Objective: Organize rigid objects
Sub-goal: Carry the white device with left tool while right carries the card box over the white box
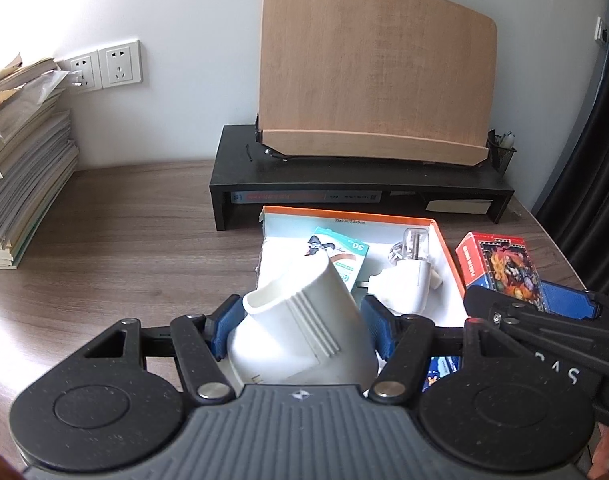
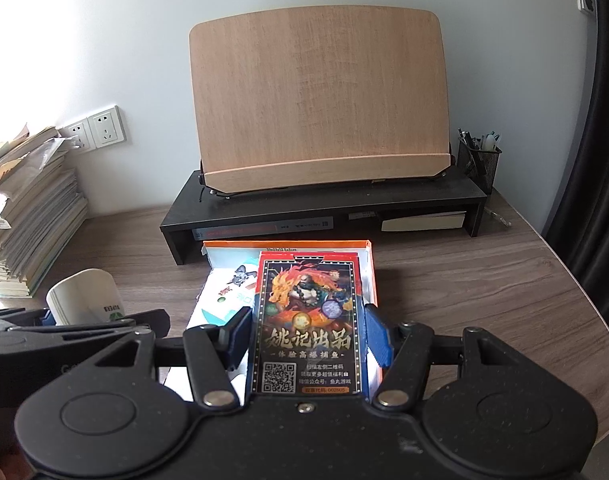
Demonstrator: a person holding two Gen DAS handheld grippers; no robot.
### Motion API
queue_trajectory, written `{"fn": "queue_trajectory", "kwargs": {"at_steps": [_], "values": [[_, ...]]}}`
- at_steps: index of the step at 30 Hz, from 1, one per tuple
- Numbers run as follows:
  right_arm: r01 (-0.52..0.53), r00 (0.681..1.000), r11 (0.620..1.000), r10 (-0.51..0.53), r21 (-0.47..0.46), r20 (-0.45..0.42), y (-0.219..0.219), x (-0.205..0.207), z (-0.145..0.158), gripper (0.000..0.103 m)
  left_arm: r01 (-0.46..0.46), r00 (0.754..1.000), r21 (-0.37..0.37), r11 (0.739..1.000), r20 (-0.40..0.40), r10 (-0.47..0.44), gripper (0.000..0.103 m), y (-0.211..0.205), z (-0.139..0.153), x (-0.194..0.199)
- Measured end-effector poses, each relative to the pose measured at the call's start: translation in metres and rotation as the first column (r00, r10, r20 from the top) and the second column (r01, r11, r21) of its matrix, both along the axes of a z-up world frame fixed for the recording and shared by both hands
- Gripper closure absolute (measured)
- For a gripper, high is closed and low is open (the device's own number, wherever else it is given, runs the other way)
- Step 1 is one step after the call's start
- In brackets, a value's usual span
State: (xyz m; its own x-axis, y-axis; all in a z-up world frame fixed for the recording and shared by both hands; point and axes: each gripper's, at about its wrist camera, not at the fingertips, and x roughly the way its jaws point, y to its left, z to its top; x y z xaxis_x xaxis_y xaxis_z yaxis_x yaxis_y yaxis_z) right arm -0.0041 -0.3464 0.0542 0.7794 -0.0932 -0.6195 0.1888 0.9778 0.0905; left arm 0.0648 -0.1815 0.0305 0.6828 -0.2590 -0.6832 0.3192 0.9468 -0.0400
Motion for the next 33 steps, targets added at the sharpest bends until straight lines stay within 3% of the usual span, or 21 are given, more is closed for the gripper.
{"fn": "queue_trajectory", "kwargs": {"at_steps": [33], "values": [[0.065, 0.992, 0.998, -0.066, -0.020, -0.109, 0.021, 0.037, -0.029, 0.032, 0.041, 0.994, -0.004, 0.999, -0.102, -0.041, 0.037, 0.024, -0.035, 0.038]]}}
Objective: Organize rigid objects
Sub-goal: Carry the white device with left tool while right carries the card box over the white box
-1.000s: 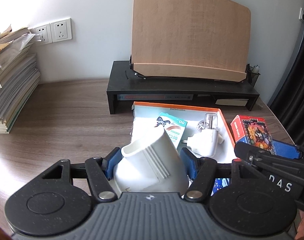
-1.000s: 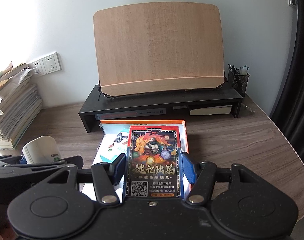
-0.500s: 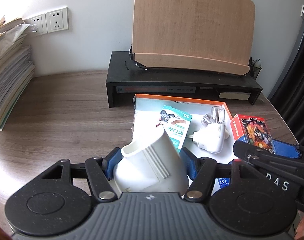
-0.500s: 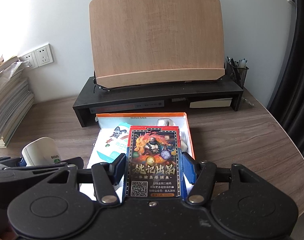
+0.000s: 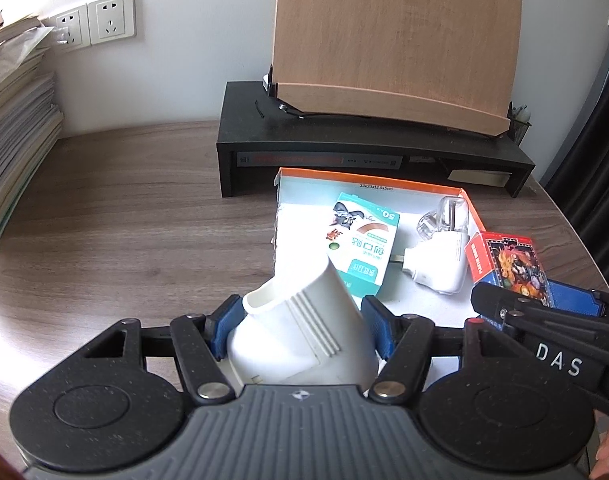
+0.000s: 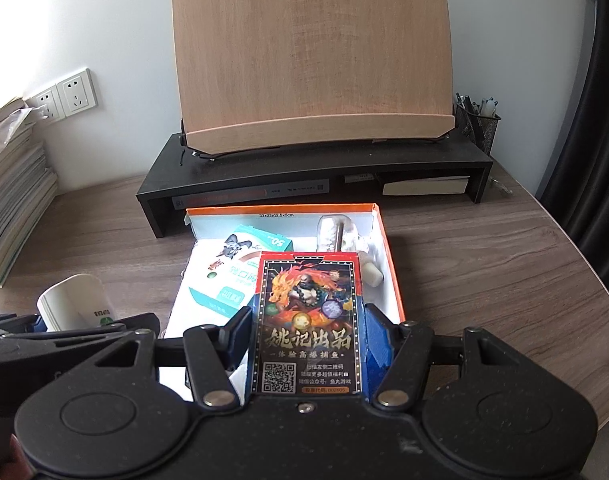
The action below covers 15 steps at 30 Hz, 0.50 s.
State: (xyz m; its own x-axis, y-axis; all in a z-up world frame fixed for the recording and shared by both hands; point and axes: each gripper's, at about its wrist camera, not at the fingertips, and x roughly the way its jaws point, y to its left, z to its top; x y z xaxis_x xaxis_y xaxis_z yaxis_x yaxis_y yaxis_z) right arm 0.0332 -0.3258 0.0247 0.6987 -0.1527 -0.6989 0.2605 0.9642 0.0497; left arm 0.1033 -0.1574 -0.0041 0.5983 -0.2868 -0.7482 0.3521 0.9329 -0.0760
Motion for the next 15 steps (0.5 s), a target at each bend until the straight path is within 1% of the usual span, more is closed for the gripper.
{"fn": "queue_trajectory", "kwargs": {"at_steps": [15], "values": [[0.011, 1.000, 1.000, -0.011, 0.003, 0.000, -0.0007, -0.0037, -0.0007, 0.032, 0.007, 1.000, 0.009, 1.000, -0.003, -0.007, 0.037, -0.0006, -0.0006, 0.0007]]}}
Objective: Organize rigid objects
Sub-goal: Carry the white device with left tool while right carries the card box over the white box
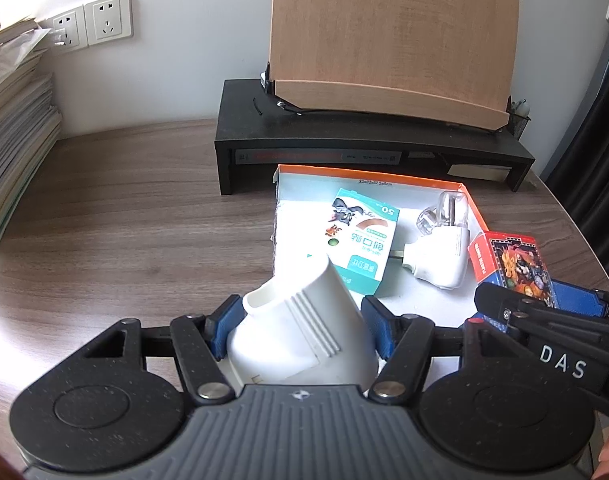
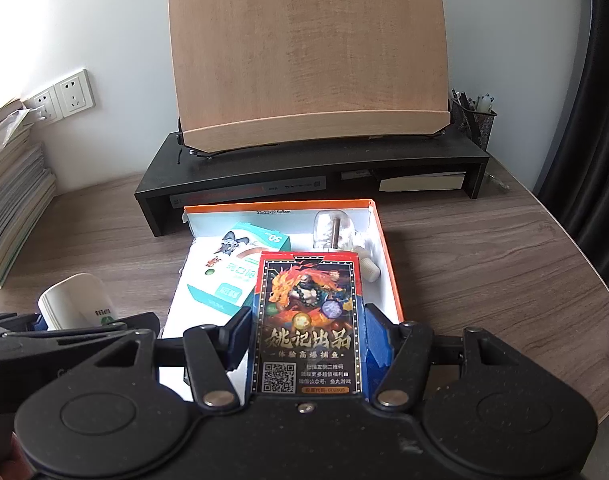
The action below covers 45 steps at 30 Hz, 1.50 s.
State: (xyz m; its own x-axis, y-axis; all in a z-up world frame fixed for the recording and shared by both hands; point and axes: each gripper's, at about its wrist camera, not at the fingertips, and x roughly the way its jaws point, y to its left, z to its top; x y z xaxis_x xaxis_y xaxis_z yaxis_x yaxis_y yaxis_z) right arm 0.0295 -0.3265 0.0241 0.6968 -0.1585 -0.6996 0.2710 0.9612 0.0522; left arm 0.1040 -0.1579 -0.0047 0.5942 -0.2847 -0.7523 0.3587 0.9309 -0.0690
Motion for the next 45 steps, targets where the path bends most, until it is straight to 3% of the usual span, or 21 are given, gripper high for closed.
{"fn": "queue_trajectory", "kwargs": {"at_steps": [45], "values": [[-0.007, 1.000, 1.000, 0.007, 0.013, -0.030, -0.009, 0.009, -0.012, 0.032, -0.008, 0.999, -0.001, 1.000, -0.031, 0.008, 0.037, -0.006, -0.012, 0.009]]}}
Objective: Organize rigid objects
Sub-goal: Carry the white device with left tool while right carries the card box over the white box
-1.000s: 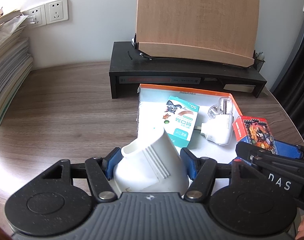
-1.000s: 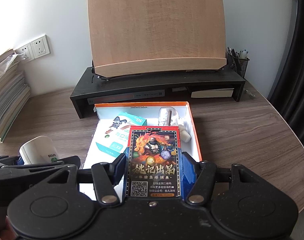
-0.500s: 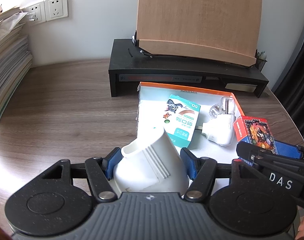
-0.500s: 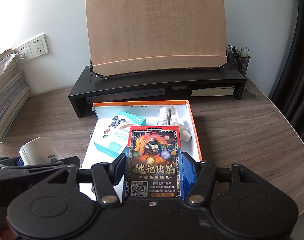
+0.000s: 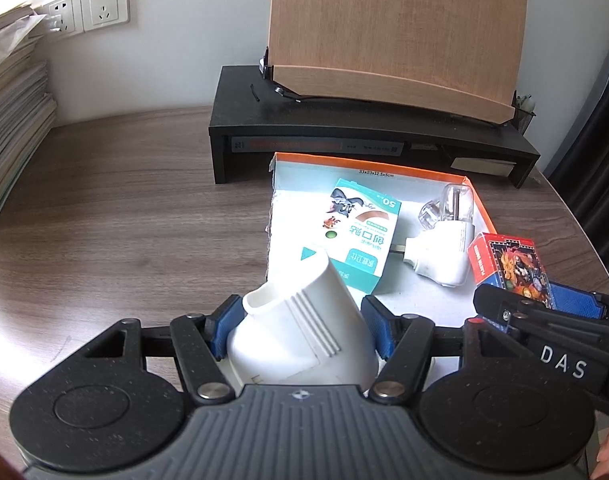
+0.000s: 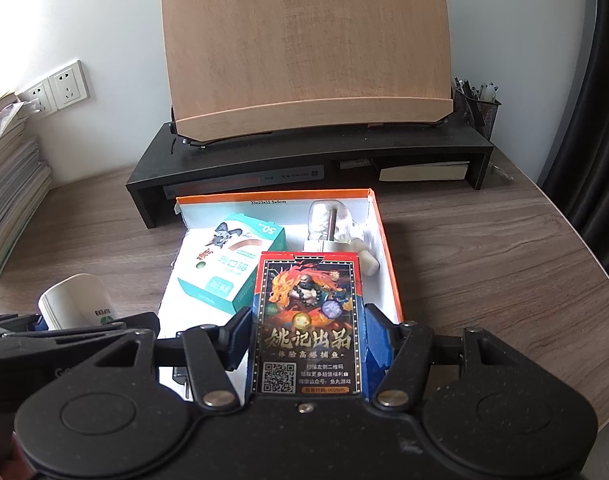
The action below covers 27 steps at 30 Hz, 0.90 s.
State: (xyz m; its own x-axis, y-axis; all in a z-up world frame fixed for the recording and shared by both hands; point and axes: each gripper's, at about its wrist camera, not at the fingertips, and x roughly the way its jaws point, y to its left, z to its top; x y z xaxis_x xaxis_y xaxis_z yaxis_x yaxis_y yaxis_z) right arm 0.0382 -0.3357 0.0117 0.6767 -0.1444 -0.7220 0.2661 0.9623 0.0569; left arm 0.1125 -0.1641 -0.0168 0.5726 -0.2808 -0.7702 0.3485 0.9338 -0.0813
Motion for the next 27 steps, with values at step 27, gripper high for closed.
{"fn": "queue_trajectory", "kwargs": {"at_steps": [27], "values": [[-0.002, 1.000, 1.000, 0.002, 0.002, -0.016, -0.0051, 0.0087, -0.0049, 0.032, 0.003, 1.000, -0.011, 1.000, -0.010, -0.003, 0.037, -0.0033, -0.0037, 0.0060]]}}
